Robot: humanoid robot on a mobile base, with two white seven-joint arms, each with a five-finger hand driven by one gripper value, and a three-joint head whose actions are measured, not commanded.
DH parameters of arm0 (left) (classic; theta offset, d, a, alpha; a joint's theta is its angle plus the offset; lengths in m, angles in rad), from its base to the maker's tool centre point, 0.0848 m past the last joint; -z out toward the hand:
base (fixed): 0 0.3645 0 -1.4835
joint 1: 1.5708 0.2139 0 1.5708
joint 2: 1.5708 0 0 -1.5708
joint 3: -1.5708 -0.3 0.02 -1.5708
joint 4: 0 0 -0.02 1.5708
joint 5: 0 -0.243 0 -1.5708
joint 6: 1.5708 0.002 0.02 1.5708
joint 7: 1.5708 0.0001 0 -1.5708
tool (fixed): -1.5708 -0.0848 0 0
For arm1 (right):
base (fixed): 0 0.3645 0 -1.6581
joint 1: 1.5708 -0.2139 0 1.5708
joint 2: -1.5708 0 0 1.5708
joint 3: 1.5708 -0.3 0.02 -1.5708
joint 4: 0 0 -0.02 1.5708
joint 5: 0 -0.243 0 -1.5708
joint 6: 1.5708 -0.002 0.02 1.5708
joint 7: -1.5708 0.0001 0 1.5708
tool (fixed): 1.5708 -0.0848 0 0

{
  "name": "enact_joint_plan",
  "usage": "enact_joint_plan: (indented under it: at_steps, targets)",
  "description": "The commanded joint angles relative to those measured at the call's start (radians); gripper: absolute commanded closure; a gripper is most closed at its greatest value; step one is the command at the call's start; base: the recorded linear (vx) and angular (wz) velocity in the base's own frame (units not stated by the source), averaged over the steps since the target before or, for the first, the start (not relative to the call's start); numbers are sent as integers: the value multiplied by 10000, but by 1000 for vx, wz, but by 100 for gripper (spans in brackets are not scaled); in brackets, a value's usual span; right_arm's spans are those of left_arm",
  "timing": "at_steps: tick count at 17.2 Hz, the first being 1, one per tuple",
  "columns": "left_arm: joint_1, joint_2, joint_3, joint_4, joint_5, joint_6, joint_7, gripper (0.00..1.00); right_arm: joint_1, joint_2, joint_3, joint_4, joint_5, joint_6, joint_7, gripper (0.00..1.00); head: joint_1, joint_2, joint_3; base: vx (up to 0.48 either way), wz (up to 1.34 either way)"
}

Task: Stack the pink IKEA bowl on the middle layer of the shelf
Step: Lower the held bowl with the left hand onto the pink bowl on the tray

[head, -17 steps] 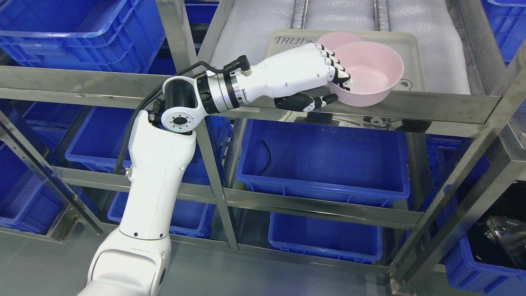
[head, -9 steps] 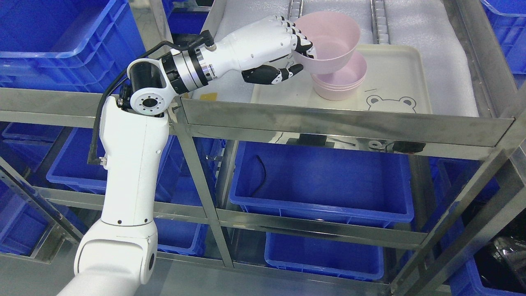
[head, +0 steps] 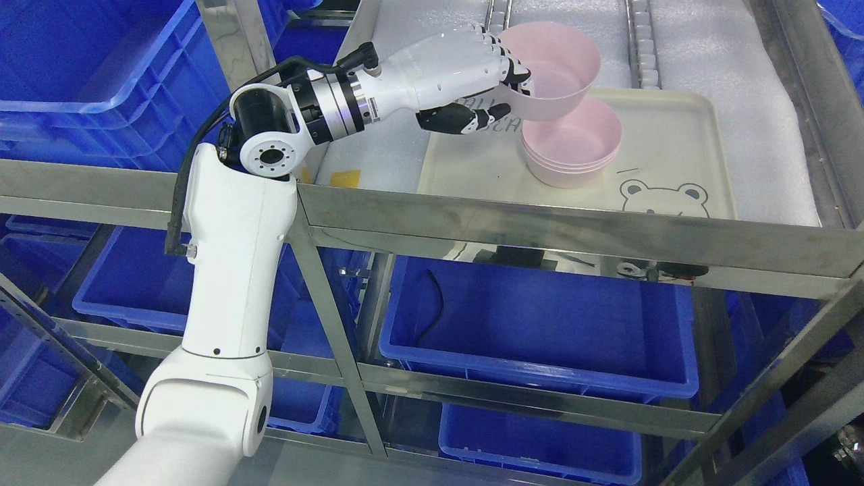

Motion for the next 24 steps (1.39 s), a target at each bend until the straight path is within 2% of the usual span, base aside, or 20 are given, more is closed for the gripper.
enact_joint_plan:
  at_steps: [1,5,9,12,24]
  targets:
    - [-126,-189,-244,477,-501,2,-23,98,155,-175,0,-175,-2,4,-5,0,0,0,0,75,98]
    - [-217,-189,-1225,1136,-685,2,7,98,155,-175,0,-175,-2,4,-5,0,0,-1,0,55,36]
    - [-1290,-189,-1839,1368,-885,2,237,98,155,-175,0,-175,-2,4,-5,0,0,0,0,12,10]
    - [-1354,-189,-2329,1368,-885,2,222,98,155,-175,0,-175,-2,4,-5,0,0,-1,0,-24,-62]
    - [-710,-72,-1672,294,-855,2,-514,98,155,-175,0,-175,14,4,-5,0,0,-1,0,-13,-13]
